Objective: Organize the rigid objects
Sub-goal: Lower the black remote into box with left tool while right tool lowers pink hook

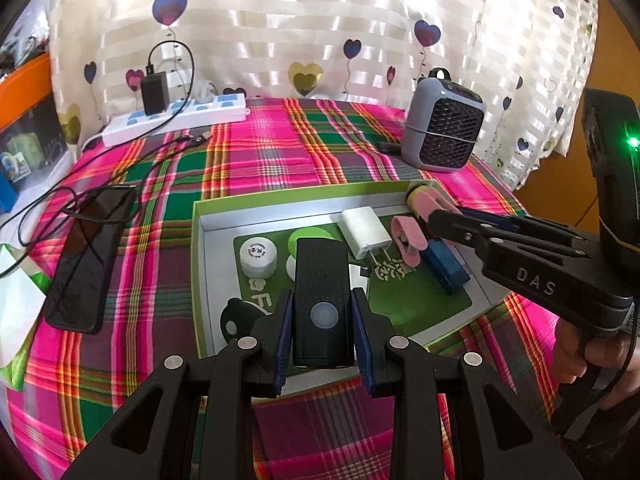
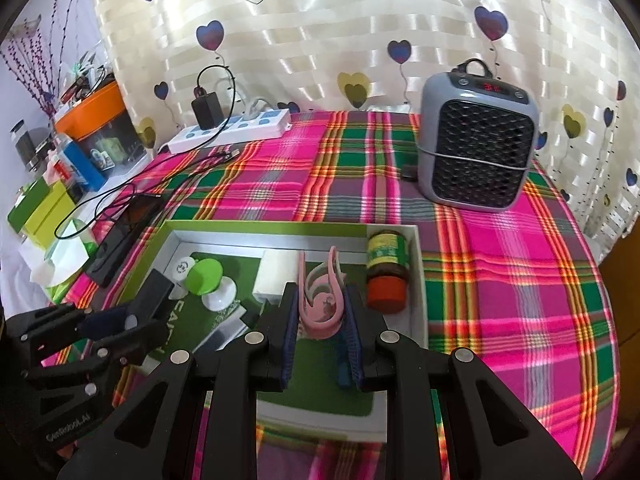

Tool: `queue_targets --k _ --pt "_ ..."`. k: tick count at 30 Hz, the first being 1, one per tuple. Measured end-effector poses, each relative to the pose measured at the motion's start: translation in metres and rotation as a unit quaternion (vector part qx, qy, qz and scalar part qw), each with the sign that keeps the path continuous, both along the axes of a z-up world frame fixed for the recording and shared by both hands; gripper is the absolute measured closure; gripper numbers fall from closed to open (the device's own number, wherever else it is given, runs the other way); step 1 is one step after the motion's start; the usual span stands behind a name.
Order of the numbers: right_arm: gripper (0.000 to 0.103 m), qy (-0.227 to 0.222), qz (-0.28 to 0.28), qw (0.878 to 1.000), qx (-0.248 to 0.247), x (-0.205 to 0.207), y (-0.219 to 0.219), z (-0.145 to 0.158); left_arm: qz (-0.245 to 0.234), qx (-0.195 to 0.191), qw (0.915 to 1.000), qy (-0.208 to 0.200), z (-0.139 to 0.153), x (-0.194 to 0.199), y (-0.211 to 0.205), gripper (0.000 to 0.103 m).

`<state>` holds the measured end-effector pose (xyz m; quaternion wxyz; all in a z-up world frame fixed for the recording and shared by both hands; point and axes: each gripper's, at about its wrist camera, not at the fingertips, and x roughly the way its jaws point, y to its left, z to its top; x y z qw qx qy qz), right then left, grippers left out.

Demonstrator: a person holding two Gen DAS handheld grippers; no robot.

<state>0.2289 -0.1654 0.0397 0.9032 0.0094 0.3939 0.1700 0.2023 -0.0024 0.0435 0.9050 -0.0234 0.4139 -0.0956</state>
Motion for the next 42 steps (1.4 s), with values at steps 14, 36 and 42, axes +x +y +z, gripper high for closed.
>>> queue_targets --k 14,36,42 --pt "0.080 0.023 0.039 0.999 0.004 0.021 0.028 -0.015 0.001 0.002 0.9999 0.015 -0.013 0.006 0.000 0.076" --pt "0.080 0.033 0.039 0.999 0.002 0.029 0.032 -0.026 -0.008 0.005 0.9994 0.033 -0.026 0.011 -0.005 0.076" --pt "0.080 0.034 0.040 0.999 0.003 0.029 0.033 -0.026 -0.008 0.002 0.9995 0.030 -0.025 0.012 -0.004 0.076"
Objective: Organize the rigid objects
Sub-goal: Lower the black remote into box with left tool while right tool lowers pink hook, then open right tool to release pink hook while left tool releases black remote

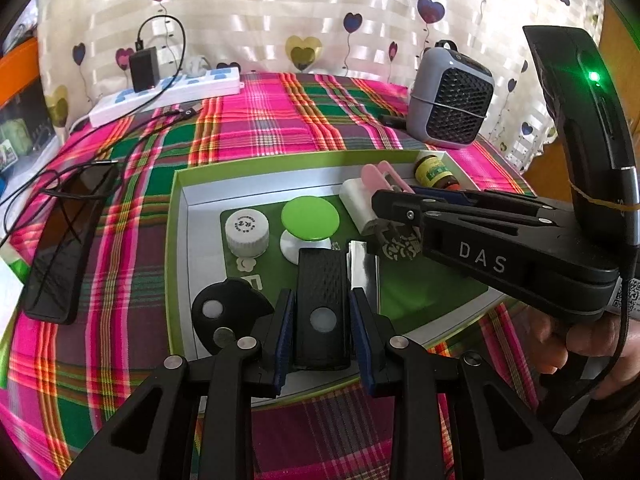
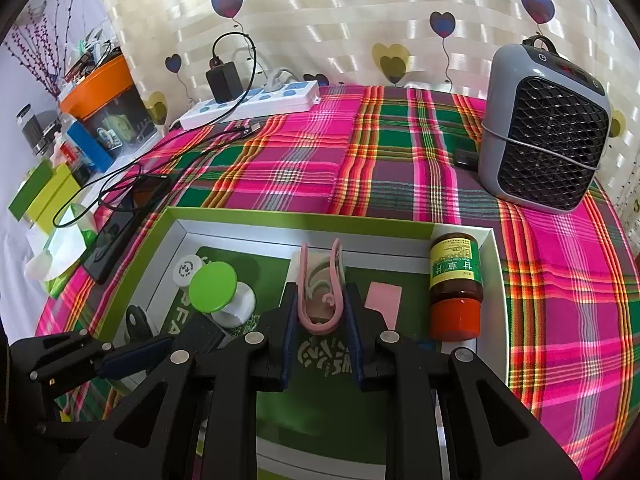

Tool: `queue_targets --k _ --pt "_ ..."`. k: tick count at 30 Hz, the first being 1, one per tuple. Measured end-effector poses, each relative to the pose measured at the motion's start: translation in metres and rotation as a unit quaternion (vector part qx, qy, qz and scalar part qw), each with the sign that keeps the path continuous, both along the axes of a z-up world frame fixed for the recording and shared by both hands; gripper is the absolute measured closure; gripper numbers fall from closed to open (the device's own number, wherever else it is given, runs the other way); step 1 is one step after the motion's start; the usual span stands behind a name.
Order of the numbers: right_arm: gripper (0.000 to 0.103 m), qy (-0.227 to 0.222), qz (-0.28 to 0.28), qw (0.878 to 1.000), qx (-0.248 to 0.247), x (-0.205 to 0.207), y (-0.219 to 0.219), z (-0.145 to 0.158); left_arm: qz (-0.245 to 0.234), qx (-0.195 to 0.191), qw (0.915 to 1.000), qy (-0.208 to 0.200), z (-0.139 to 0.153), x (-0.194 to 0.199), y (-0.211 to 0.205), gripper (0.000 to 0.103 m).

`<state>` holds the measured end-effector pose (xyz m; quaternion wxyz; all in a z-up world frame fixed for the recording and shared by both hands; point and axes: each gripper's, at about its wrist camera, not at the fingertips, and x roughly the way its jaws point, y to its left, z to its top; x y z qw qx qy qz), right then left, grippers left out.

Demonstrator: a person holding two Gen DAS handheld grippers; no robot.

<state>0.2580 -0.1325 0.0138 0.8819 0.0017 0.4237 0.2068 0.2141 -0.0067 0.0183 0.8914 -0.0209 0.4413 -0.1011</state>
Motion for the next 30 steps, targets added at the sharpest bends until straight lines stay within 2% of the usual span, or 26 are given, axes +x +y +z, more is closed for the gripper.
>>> queue_targets --k 20,25,30 --pt "0.080 0.003 -0.007 1.000 0.010 -0.002 -0.003 -0.001 0.001 0.003 1.0000 -0.001 0.001 0.000 -0.001 0.076" --pt "0.066 0.000 -0.003 1.000 0.016 -0.007 -0.003 0.001 0.004 0.004 1.0000 -0.005 0.003 -0.004 0.000 0.076" --pt "0.065 -0.004 -0.004 1.000 0.015 -0.012 -0.003 0.003 0.004 0.010 0.9999 -0.007 0.006 -0.009 -0.001 0.076"
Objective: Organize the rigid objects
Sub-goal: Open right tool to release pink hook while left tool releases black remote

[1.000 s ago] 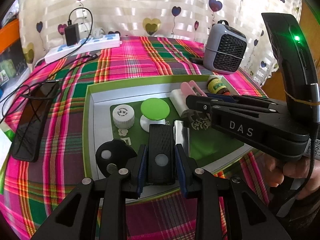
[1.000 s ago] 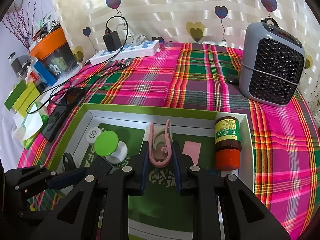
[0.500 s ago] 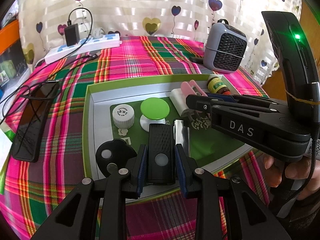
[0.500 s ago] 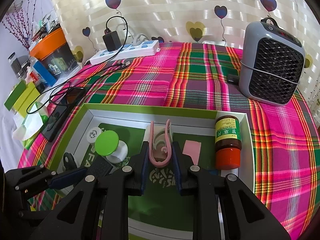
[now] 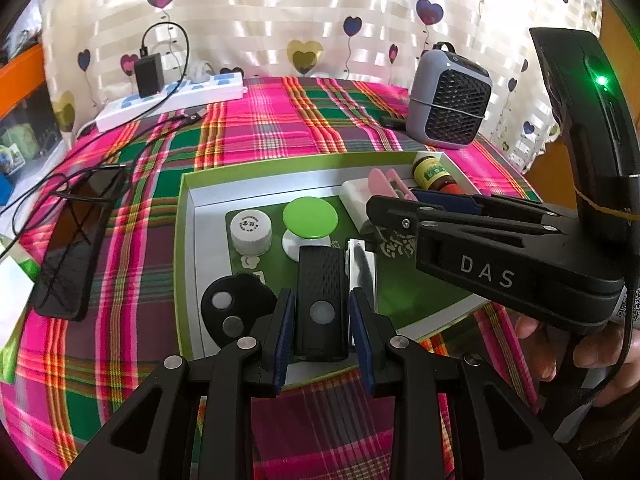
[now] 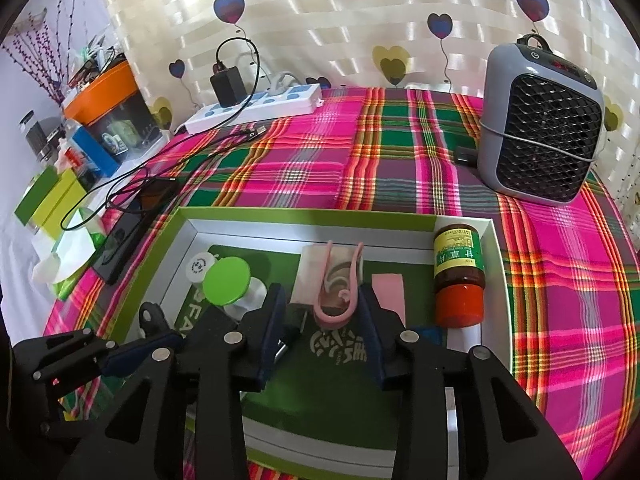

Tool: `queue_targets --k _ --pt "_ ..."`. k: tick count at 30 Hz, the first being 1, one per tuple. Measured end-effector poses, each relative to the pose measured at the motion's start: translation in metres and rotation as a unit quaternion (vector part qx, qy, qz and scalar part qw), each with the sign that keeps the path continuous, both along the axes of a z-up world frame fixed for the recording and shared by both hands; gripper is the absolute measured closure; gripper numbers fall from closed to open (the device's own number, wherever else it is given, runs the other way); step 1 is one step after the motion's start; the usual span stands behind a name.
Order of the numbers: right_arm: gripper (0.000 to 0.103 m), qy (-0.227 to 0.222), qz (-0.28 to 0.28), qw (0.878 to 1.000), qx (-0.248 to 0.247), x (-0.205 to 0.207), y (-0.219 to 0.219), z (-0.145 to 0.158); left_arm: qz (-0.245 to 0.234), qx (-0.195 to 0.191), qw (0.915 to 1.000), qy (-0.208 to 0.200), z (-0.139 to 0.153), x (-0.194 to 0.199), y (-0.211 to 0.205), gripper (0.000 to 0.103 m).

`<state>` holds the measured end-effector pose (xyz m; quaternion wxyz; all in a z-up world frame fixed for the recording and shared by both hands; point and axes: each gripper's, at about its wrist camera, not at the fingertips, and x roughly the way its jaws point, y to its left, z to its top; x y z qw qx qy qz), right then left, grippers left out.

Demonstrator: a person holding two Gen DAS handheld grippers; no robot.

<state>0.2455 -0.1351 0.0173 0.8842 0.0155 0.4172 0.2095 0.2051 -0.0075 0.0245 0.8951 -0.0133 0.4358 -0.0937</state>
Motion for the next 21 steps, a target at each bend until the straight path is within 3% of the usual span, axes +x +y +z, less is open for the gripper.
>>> queue_targets --k 21 --pt "0.059 -0.021 -0.022 0.999 0.010 -0.033 -0.012 0.011 0.009 0.009 0.9995 -0.030 0.022 -0.036 -0.005 0.076"
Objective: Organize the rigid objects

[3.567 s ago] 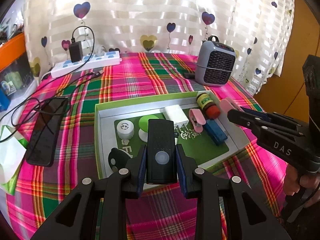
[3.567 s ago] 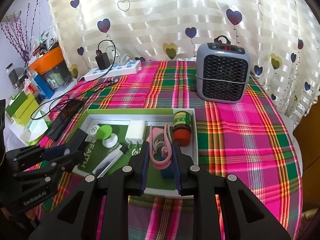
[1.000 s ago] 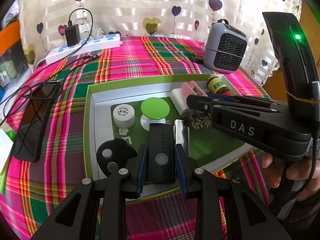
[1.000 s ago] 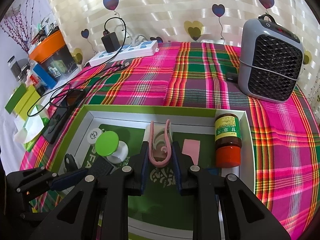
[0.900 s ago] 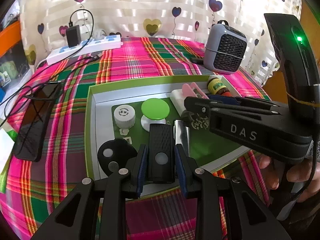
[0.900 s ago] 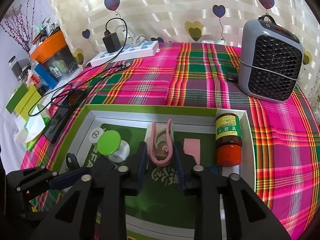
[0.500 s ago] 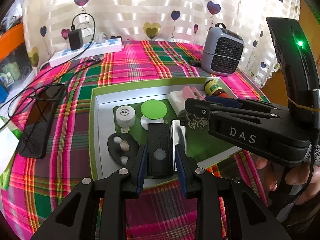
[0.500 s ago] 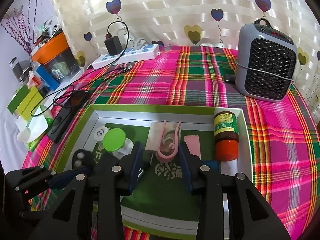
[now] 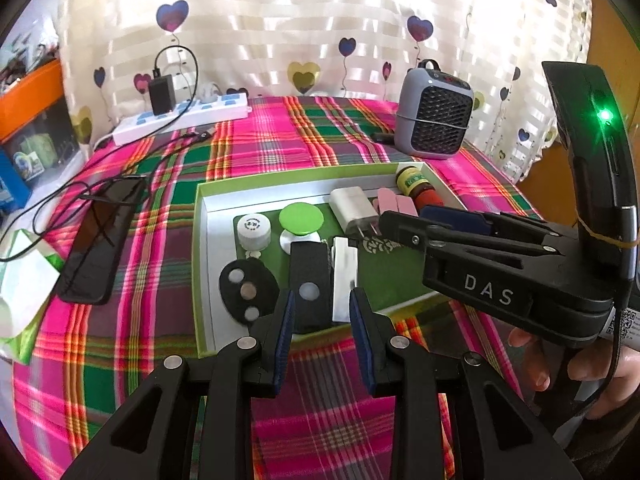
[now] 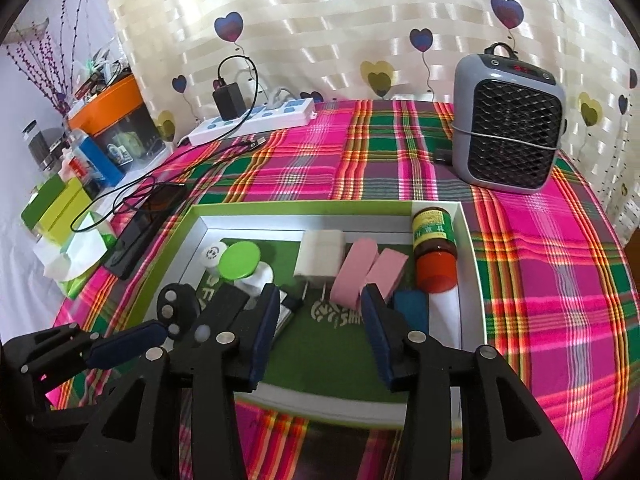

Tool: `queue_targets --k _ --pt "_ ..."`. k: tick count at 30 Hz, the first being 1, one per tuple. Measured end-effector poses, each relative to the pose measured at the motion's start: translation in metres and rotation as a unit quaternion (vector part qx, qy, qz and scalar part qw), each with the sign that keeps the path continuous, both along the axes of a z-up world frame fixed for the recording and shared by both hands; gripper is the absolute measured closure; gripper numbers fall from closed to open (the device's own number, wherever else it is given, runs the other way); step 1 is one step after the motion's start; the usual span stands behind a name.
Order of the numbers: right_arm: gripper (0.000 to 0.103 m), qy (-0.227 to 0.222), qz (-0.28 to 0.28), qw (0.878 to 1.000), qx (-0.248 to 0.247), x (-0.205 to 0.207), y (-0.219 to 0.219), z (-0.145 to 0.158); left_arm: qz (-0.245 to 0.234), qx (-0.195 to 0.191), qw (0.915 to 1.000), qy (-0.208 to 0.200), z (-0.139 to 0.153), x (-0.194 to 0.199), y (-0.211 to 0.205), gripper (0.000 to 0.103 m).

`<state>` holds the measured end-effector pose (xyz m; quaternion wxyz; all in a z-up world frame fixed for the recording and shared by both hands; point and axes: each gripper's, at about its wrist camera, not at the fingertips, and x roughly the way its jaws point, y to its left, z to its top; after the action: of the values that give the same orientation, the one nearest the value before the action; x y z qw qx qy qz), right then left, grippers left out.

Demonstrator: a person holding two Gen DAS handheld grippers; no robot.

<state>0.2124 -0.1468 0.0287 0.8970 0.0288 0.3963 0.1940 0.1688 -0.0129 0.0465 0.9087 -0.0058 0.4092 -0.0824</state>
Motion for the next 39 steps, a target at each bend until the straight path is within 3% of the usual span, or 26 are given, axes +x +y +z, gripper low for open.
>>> queue_targets --k 14,26,39 --pt "0.059 -0.027 -0.015 0.999 -0.019 -0.048 -0.008 0.007 0.027 0.025 0.9992 -0.017 0.003 -0.040 0.003 0.076" --pt "0.059 -0.001 -0.042 0.998 -0.053 -0.086 -0.016 -0.018 0.055 0.040 0.9974 0.023 -0.029 -0.069 0.010 0.076" --pt "0.059 0.026 -0.062 0.996 -0.066 -0.121 -0.026 -0.036 0.077 0.042 0.9956 0.031 -0.042 -0.092 0.004 0.072"
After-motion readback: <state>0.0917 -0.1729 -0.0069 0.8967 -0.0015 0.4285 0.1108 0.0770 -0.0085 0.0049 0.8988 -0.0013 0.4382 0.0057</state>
